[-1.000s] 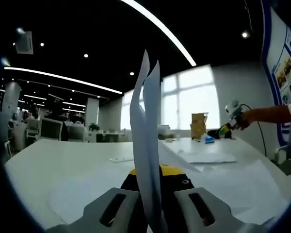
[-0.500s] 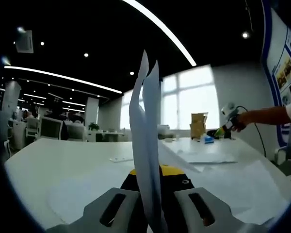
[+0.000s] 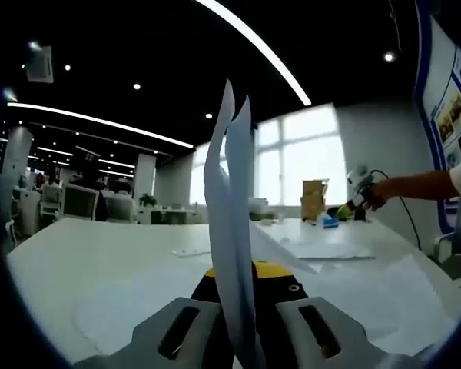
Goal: Organize the stack of printing papers by aligning and flattening the scattered papers on the table
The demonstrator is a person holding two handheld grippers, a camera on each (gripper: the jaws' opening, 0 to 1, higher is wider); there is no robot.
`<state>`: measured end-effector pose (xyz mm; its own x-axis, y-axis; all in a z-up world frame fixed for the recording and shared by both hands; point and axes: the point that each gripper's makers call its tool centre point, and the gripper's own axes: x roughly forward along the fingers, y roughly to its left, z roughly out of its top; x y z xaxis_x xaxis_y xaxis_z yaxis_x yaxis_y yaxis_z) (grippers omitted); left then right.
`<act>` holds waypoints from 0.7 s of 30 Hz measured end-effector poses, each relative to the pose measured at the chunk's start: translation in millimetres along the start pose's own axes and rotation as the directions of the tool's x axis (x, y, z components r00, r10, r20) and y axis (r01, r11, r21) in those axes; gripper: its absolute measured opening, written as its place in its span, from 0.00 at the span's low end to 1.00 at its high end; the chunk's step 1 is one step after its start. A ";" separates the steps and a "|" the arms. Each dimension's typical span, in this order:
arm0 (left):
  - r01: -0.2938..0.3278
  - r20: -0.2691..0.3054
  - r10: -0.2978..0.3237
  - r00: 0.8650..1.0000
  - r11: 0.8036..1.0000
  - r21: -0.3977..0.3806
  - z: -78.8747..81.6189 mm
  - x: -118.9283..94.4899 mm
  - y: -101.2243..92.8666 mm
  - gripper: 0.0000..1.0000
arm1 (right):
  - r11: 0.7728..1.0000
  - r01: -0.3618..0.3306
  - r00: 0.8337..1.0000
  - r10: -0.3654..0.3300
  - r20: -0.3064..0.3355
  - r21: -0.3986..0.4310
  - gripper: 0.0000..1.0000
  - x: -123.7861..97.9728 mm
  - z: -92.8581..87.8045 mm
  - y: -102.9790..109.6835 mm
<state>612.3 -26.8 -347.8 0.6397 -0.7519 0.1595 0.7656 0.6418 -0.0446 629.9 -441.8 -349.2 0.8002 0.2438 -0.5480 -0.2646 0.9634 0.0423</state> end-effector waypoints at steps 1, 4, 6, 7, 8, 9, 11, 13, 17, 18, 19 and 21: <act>0.001 0.000 -0.001 1.000 1.000 -0.001 -0.1 0.1 0.0 0.07 | 1.000 -0.001 1.000 0.001 -0.001 0.000 0.90 0.9 0.4 -0.4; 0.001 -0.002 -0.001 1.000 1.000 0.001 -0.5 0.6 1.0 0.07 | 1.000 -0.004 1.000 0.004 -0.004 -0.001 0.89 3.2 1.3 -0.4; 0.002 -0.002 -0.002 1.000 1.000 0.001 -0.5 0.9 1.5 0.07 | 1.000 -0.004 1.000 0.004 -0.006 -0.003 0.89 4.7 2.0 -0.3; 0.002 -0.002 -0.002 1.000 1.000 0.001 -0.5 1.0 1.8 0.07 | 1.000 -0.005 1.000 0.005 -0.010 -0.005 0.89 5.6 2.2 -0.6; 0.002 -0.002 -0.002 1.000 1.000 0.001 -0.5 1.0 1.9 0.07 | 1.000 -0.005 1.000 0.005 -0.009 -0.008 0.89 5.7 2.1 0.2; 0.002 -0.002 -0.002 1.000 1.000 0.001 -0.4 1.0 2.1 0.07 | 1.000 -0.005 1.000 0.005 -0.007 -0.007 0.89 5.9 2.2 1.1; 0.002 -0.001 -0.002 1.000 1.000 0.000 -0.4 1.1 2.6 0.07 | 1.000 -0.006 1.000 0.006 -0.007 -0.005 0.89 7.5 2.9 0.1; 0.003 0.000 -0.003 1.000 1.000 -0.001 -0.3 1.0 2.9 0.07 | 1.000 -0.004 1.000 0.004 -0.011 -0.003 0.89 9.2 2.1 -0.9; 0.002 0.000 -0.002 1.000 1.000 -0.001 -0.2 1.1 3.2 0.07 | 1.000 0.003 1.000 -0.003 -0.016 -0.005 0.89 11.4 0.0 -4.2; 0.002 -0.001 -0.002 1.000 1.000 0.000 -0.3 1.2 3.3 0.07 | 1.000 0.002 1.000 -0.002 -0.018 -0.004 0.89 11.7 -0.9 -4.4; 0.003 -0.001 -0.003 1.000 1.000 0.001 -0.2 1.2 3.0 0.07 | 1.000 0.002 1.000 -0.002 -0.019 0.002 0.89 11.8 -2.0 -4.1; 0.001 -0.003 -0.001 1.000 1.000 0.002 -0.6 1.3 2.9 0.07 | 1.000 0.002 1.000 -0.002 -0.019 0.003 0.89 12.3 -2.3 -5.2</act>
<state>615.4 -26.0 -348.3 0.6392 -0.7529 0.1566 0.7660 0.6415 -0.0422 639.9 -444.1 -358.0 0.7906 0.2396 -0.5635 -0.2609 0.9644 0.0439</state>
